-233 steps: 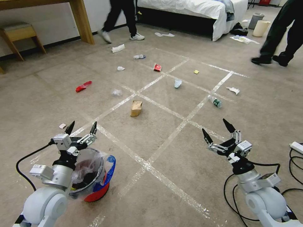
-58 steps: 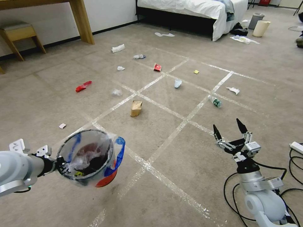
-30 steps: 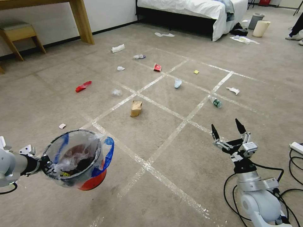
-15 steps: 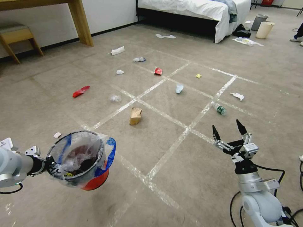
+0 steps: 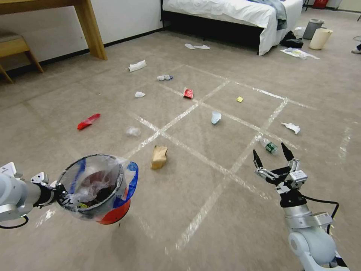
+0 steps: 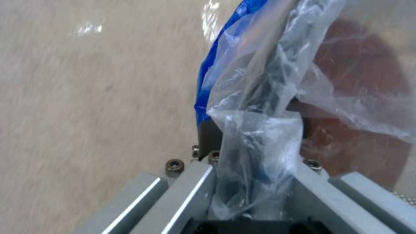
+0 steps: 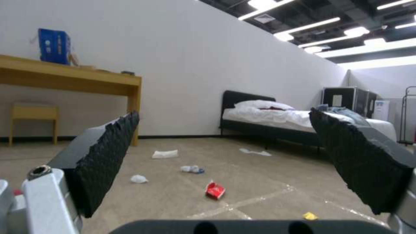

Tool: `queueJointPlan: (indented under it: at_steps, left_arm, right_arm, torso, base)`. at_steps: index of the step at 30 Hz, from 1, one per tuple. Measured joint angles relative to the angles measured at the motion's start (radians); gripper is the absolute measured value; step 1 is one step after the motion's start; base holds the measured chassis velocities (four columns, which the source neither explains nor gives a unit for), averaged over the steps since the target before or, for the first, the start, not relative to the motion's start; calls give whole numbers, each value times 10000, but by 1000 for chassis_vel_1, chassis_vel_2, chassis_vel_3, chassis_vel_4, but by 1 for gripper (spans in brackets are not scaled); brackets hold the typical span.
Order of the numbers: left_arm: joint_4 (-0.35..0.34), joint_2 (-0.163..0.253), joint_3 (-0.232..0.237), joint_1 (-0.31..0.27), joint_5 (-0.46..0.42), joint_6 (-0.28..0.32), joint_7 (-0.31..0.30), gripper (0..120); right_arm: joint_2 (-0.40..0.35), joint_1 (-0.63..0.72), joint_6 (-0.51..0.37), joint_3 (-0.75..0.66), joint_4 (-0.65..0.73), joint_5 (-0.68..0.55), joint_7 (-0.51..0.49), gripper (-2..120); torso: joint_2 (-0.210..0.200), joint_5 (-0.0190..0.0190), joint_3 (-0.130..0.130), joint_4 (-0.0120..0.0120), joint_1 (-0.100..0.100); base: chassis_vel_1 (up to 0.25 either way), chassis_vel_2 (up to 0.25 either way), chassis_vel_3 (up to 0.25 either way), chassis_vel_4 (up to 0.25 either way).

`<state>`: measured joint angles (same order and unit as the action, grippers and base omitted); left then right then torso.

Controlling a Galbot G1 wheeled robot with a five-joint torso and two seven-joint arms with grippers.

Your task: Pick up the trash bin and place the garbage on the floor into it.

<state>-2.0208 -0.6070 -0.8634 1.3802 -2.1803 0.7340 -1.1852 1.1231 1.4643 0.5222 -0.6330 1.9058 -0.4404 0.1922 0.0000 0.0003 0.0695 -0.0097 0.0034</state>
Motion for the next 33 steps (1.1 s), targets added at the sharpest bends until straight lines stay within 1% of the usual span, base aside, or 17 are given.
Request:
queueJointPlan:
  at_steps: [5, 23, 26, 27, 33]
  left_arm:
    - [63, -11, 21, -35, 31, -20, 8, 0]
    - [120, -10, 98, -105, 141, -35, 38, 0]
    - [124, -15, 129, -112, 168, -35, 50, 0]
    - [124, -14, 133, -114, 180, -37, 52, 0]
    - [122, -9, 111, -86, 174, -38, 52, 0]
  right_arm:
    - [-2, -63, -3, 41, -61, 10, 2, 100]
    - [-24, -100, 16, 74, -138, 101, -26, 100]
    - [-23, -88, 34, 78, -163, 127, -26, 100]
    - [-19, -88, 56, 82, -176, 130, -18, 100]
    - [-9, -92, 120, 99, -216, 100, -12, 100]
  torso:
    - [0, -5, -1, -1, 0]
    - [0, -2, -1, 0, -2]
    - [0, -5, 1, 0, 0]
    - [0, -1, 1, 0, 0]
    - [0, -2, -3, 0, -2]
  base:
    - [-239, 236, 243, -249]
    - [-237, 231, 238, -243]
    - [-161, 185, 167, -185]
    - [-142, 106, 119, -137]
    - [-34, 14, 18, -31]
